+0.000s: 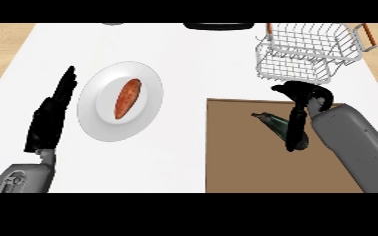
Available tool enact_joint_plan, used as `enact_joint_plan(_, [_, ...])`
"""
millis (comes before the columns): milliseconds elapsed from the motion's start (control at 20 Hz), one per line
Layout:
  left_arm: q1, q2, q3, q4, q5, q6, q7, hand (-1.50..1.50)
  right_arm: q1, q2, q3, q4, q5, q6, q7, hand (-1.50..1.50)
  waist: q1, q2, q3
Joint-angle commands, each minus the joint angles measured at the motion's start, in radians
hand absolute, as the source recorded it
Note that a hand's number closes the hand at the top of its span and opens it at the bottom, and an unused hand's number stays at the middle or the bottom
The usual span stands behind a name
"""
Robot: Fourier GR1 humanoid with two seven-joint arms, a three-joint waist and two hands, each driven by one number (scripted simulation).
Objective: Pick the eggplant from the tray and place it in the tiered basket
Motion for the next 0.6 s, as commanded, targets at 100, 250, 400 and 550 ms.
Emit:
enact_joint_plan(100, [0.000,-0.015,0.016,-0.004,-0.027,-0.025,0.002,0.00,0.040,-0.006,-0.065,0.038,0.088,0.047,-0.046,-1.50,-0.001,0.001,0.001])
enact_joint_plan(250, [-0.020,-0.027,0.047,0.036,-0.017,-0.031,-0.005,0.00,0.053,0.087,-0.041,0.042,0.134,0.036,0.003,-1.50,-0.002,0.001,0.000])
enact_joint_plan(400, [-0.027,0.012,0.090,0.071,-0.002,-0.082,-0.041,0.00,0.102,0.075,-0.063,0.051,0.165,0.028,-0.072,-1.50,-0.002,0.001,0.000])
enact_joint_plan(550, [-0.013,-0.011,0.091,0.053,-0.015,-0.078,-0.049,0.00,0.059,0.161,-0.071,0.094,0.200,0.047,-0.035,-1.50,0.000,0.001,0.000])
